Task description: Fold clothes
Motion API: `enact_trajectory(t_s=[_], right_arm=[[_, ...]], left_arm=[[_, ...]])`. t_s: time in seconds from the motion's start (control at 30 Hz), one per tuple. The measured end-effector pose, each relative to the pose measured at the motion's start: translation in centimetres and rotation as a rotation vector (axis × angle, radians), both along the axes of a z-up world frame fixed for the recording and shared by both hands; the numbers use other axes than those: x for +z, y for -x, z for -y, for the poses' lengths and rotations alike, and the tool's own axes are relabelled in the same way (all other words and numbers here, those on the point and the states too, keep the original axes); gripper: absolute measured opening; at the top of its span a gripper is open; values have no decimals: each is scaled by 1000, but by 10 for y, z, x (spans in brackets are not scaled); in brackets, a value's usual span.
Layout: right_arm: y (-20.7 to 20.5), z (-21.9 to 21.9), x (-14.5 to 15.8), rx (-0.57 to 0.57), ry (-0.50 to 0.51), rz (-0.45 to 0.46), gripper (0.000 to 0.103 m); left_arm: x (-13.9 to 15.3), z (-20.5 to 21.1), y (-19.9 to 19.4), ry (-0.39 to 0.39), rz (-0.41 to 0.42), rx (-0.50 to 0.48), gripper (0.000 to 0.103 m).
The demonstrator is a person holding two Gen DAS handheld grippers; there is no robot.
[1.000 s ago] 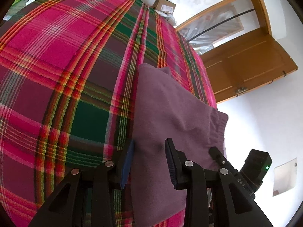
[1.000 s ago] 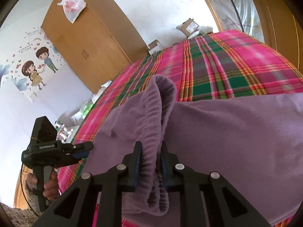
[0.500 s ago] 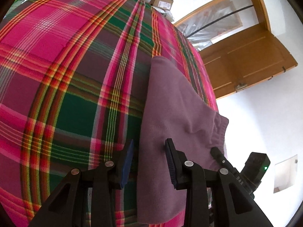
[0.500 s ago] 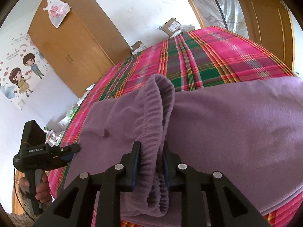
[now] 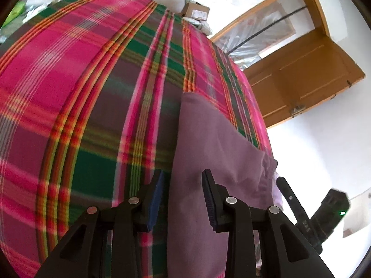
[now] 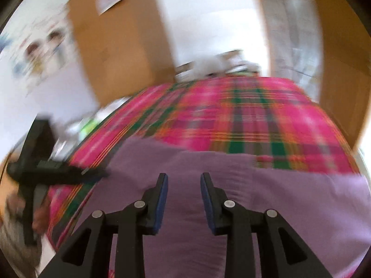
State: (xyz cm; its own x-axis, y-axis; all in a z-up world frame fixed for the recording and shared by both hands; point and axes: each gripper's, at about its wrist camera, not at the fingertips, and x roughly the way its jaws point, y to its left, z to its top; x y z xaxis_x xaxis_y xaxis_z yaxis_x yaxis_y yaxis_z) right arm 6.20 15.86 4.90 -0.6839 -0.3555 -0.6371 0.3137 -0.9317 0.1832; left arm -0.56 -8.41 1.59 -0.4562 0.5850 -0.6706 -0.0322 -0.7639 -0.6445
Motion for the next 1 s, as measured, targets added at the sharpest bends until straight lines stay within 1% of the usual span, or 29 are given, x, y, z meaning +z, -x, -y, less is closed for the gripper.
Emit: enact_trajectory(t_s=[0.13, 0.17, 0.2, 0.23, 0.3, 0.37, 0.43, 0.53, 0.6, 0.67, 0.77, 0.83, 0.9, 1.0], right_arm=[[32, 15, -15, 2, -112, 94, 29], [39, 13, -19, -28, -136, 114, 23], [46, 10, -22, -53, -148, 135, 18], [51, 7, -24, -69, -144, 149, 10], [53, 4, -23, -73, -135, 155, 9], [55, 5, -22, -68, -137, 152, 9], [58, 5, -21, -63, -141, 147, 9], [55, 6, -9, -49, -129, 110, 11], [57, 9, -3, -43, -144, 88, 13], [67, 10, -5, -51, -179, 99, 13], [82, 7, -18, -60, -207, 160, 14], [89, 4, -25, -65, -201, 193, 13], [92, 2, -26, -67, -194, 197, 13], [98, 0, -28, -66, -180, 220, 14]], left_arm=[[-1, -3, 12, 28, -3, -30, 35], [-1, -4, 15, 33, -10, -34, 35], [-1, -6, 20, 55, -17, -48, 35], [-1, -9, 25, 78, -25, -63, 35], [-5, -7, 33, 110, -2, -47, 35], [-9, -8, 41, 92, 8, -55, 35], [-9, -7, 45, 85, 1, -49, 35], [-10, -7, 54, 74, 11, -46, 35], [-9, -7, 60, 69, 20, -42, 35], [-8, -10, 66, 72, 20, -45, 35], [-9, -12, 75, 72, 20, -49, 35], [-10, -11, 80, 50, 25, -41, 35], [-12, -9, 83, 30, 29, -34, 36], [-13, -9, 87, 22, 20, -36, 36]])
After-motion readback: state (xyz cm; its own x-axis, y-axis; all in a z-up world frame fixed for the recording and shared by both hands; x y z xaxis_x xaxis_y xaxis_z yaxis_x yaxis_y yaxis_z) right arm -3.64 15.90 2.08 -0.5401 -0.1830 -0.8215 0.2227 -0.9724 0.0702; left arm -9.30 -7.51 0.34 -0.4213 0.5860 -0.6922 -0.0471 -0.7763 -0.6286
